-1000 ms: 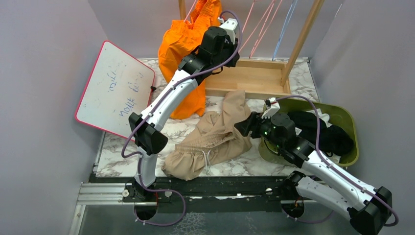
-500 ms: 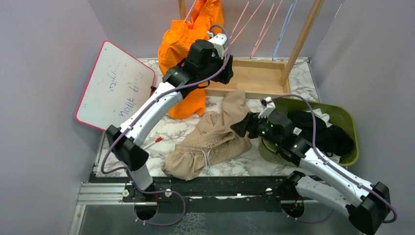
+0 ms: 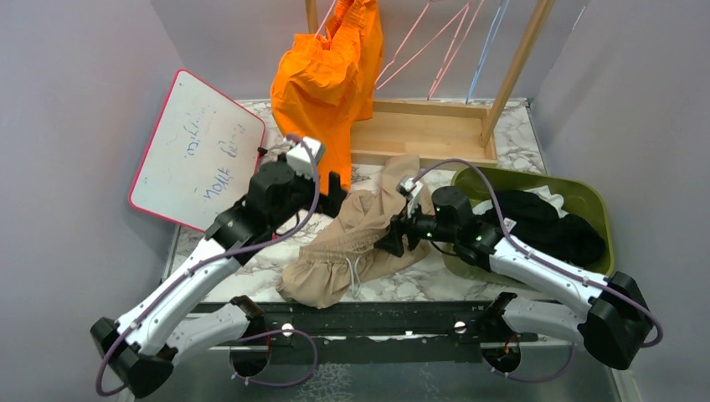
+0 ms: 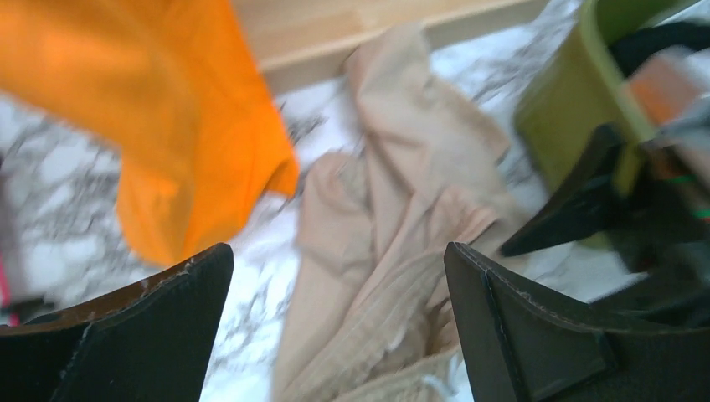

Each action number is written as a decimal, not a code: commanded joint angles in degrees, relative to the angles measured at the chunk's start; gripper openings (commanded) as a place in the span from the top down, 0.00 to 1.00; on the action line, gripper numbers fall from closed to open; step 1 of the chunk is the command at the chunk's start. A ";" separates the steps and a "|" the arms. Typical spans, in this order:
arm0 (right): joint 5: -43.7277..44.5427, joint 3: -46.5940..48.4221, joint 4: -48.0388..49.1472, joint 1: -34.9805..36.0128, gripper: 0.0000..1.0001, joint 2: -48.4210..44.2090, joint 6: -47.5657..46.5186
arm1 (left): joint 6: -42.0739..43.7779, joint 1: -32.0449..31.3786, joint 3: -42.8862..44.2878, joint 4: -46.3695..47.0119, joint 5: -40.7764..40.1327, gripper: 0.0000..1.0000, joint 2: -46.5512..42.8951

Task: Remove the shorts from the hanger
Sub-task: Place the hanger on the clothes rod, then pick up the shorts at the center of the board.

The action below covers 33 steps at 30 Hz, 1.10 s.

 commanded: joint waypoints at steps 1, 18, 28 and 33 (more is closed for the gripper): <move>-10.79 2.70 5.00 4.13 0.32 2.62 -24.32 | 0.22 0.18 -13.24 2.14 -12.78 0.01 -9.66; -31.90 28.40 -24.85 6.82 0.03 33.11 -69.77 | -5.40 1.25 -23.83 -2.76 -29.91 0.01 -25.77; -16.17 25.48 -9.91 6.80 0.00 44.73 -49.92 | -6.02 1.28 -24.14 -3.03 -31.68 0.01 -27.47; -12.06 24.42 -7.80 7.10 0.00 49.54 -48.51 | -5.85 1.36 -23.77 -3.12 -31.12 0.01 -25.54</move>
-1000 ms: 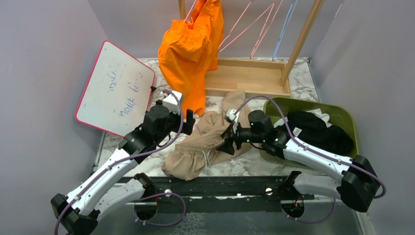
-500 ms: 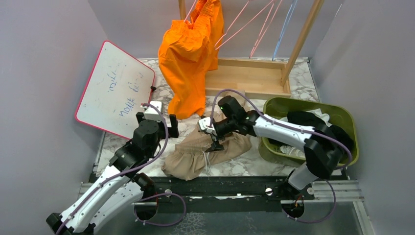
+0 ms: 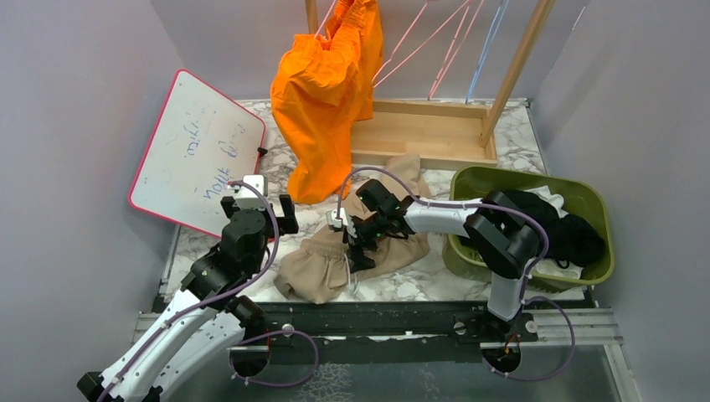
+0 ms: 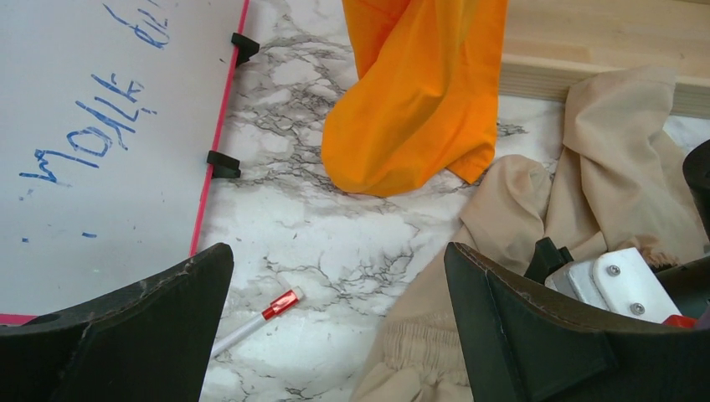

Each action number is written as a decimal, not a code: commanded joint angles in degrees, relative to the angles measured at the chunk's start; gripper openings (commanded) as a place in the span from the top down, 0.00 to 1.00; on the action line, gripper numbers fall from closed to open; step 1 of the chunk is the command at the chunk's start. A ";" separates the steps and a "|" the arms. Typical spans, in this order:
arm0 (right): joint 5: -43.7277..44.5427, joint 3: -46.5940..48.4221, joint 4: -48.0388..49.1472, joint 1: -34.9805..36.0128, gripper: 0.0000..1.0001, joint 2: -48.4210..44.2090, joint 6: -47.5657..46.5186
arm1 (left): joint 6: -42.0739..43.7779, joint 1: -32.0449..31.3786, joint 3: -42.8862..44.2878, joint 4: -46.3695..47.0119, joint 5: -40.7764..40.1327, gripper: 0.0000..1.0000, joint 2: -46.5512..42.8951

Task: Remove the shorts from the hanger
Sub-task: Pick up the shorts at the center of the board.

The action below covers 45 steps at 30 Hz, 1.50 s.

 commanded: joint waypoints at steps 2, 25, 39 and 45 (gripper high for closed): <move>9.56 -2.68 5.01 1.14 0.01 4.43 5.13 | -0.26 0.18 -0.16 -0.15 -0.86 0.01 1.22; 21.73 -20.66 28.62 11.61 0.99 -14.81 15.29 | -0.26 0.18 -0.12 -0.10 -0.58 0.01 2.07; 53.66 -29.35 39.09 11.61 0.91 -29.09 30.78 | -0.59 0.21 -0.51 -0.30 -2.82 0.01 -3.07; 48.24 -27.93 36.44 15.33 0.39 -20.41 43.28 | -0.59 0.27 -0.45 -0.30 -2.98 0.01 -2.44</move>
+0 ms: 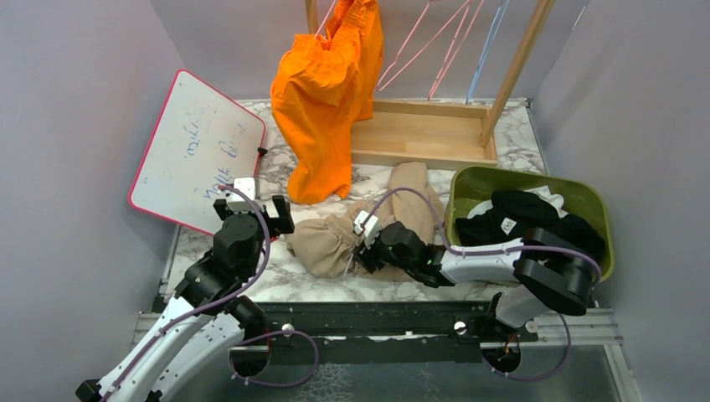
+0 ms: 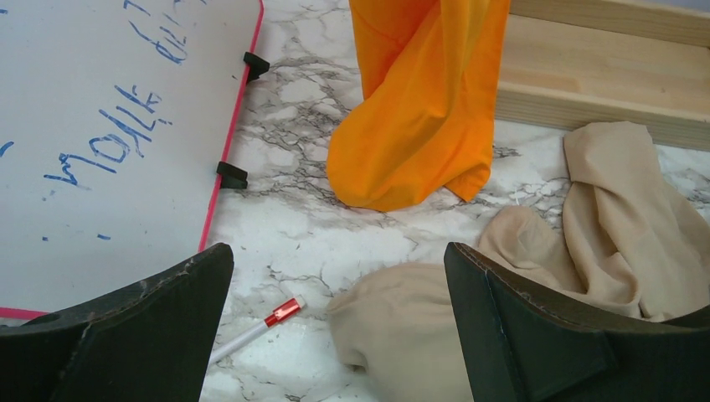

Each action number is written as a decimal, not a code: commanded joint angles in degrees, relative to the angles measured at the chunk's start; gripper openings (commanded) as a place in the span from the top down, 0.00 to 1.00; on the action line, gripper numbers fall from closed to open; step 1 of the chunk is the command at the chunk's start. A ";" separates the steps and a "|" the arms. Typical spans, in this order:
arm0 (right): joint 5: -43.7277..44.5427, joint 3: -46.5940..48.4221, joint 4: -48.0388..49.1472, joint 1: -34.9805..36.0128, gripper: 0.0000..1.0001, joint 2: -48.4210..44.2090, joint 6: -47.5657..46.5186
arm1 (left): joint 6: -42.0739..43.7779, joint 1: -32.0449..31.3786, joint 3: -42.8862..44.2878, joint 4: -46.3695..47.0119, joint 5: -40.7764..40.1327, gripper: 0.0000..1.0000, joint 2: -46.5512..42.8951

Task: Remove the shorts from the hanger
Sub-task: Pick up the shorts at the center of the board.

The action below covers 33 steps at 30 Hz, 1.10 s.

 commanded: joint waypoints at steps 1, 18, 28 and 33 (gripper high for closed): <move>-0.15 1.75 -1.97 2.98 0.27 2.69 10.14 | -0.41 0.19 -0.43 -0.22 -1.64 0.01 0.57; 2.09 15.88 -32.66 2.53 0.01 -3.98 11.41 | -0.23 0.26 -0.58 -0.19 -0.71 0.01 0.47; 15.32 24.64 -41.94 2.50 0.01 13.00 12.13 | -0.23 0.27 -0.53 -0.19 -0.02 0.01 0.84; 13.55 28.43 -43.44 2.46 0.01 14.51 11.56 | -0.41 0.22 -0.54 -0.30 -0.19 0.01 0.84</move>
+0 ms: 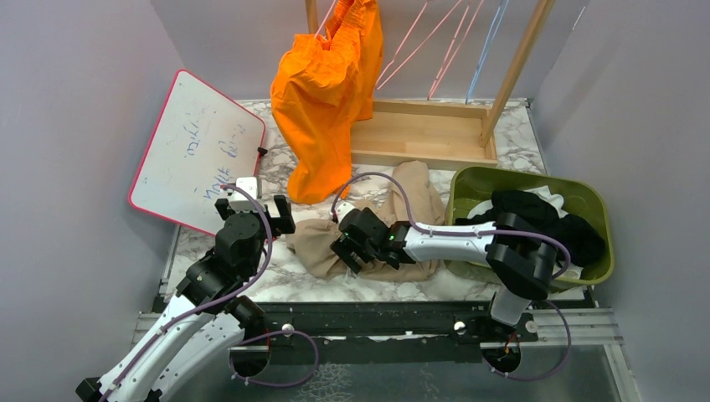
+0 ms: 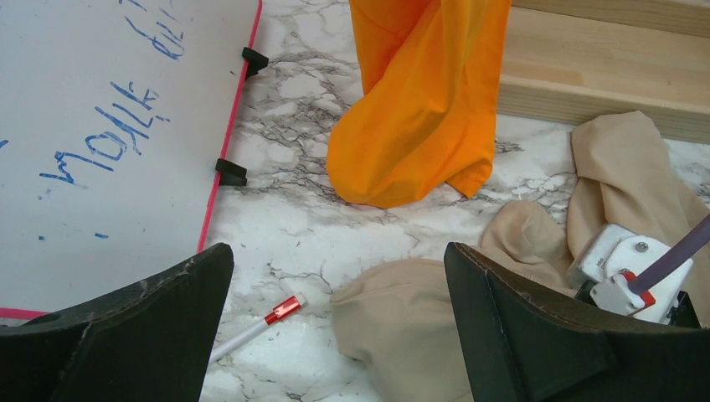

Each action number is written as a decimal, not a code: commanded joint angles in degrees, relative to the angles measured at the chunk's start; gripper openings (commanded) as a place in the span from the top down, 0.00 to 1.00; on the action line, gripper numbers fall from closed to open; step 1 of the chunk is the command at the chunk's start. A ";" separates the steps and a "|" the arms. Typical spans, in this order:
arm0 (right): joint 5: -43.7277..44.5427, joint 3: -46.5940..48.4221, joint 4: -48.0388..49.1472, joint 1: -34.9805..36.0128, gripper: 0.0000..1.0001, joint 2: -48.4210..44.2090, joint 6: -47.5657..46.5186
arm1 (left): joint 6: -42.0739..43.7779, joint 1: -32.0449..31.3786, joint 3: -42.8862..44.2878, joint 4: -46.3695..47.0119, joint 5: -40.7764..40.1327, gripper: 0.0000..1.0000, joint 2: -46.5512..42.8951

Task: Remove the shorts from the hanger
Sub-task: Pick up the shorts at the center of the board.

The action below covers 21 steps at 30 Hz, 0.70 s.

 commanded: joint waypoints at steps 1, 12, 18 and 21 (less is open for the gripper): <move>1.18 2.79 -3.14 0.13 0.01 -1.55 0.37 | -0.46 0.19 -0.46 -0.34 -0.21 0.01 -0.21; -5.27 -1.75 -0.19 -5.71 0.01 -9.11 0.30 | -0.54 0.23 -0.44 -0.26 0.34 0.01 1.21; -19.79 0.72 -5.12 -6.27 0.01 -1.21 -1.73 | -0.56 0.23 -0.36 -0.26 0.97 0.01 2.23; -14.79 2.21 -7.49 -6.29 0.01 4.18 0.99 | -0.65 0.23 -0.41 -0.23 1.18 0.01 2.44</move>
